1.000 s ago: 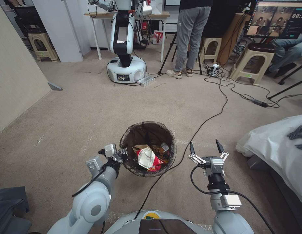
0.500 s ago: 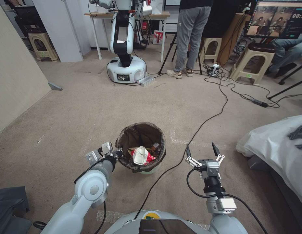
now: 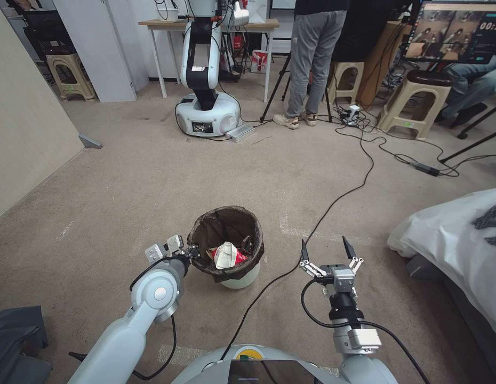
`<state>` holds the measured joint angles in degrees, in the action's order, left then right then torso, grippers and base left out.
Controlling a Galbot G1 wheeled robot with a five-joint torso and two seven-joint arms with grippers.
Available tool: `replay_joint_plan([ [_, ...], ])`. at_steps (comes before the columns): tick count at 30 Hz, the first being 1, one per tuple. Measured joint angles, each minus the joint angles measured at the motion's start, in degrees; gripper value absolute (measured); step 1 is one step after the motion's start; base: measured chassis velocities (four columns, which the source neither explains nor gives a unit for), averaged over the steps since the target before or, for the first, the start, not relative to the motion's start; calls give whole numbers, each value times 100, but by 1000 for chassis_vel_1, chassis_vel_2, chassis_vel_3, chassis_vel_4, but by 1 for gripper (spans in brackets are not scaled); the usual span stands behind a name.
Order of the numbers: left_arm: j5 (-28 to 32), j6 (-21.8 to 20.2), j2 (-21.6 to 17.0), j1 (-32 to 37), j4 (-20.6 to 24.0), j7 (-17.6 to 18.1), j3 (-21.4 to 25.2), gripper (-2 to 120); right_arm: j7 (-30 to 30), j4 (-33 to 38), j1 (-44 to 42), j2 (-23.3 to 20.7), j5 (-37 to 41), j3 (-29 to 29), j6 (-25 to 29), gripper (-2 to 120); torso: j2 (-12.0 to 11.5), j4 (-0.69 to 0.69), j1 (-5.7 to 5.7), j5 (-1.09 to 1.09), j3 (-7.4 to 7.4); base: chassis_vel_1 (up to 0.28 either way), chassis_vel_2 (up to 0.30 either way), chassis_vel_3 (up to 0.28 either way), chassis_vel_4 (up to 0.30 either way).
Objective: Pick up the trash bin, then pick up the garbage from the floor and place it into the trash bin.
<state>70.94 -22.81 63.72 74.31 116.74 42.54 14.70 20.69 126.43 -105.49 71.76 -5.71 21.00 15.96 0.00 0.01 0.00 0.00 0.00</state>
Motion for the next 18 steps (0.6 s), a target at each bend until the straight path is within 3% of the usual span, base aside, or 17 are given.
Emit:
replay_joint_plan([
  [6,-98,-16,92,-267,-409,-14,-153,2,2,-27,-26,40,-69,-39,52,100,0,-1,0,0,0,0,0,0,0],
  [18,-386,-33,170,-357,-686,-87,-304,2,4,-64,-28,60,-111,-92,82,100,0,0,0,3,-1,0,0,0,0],
])
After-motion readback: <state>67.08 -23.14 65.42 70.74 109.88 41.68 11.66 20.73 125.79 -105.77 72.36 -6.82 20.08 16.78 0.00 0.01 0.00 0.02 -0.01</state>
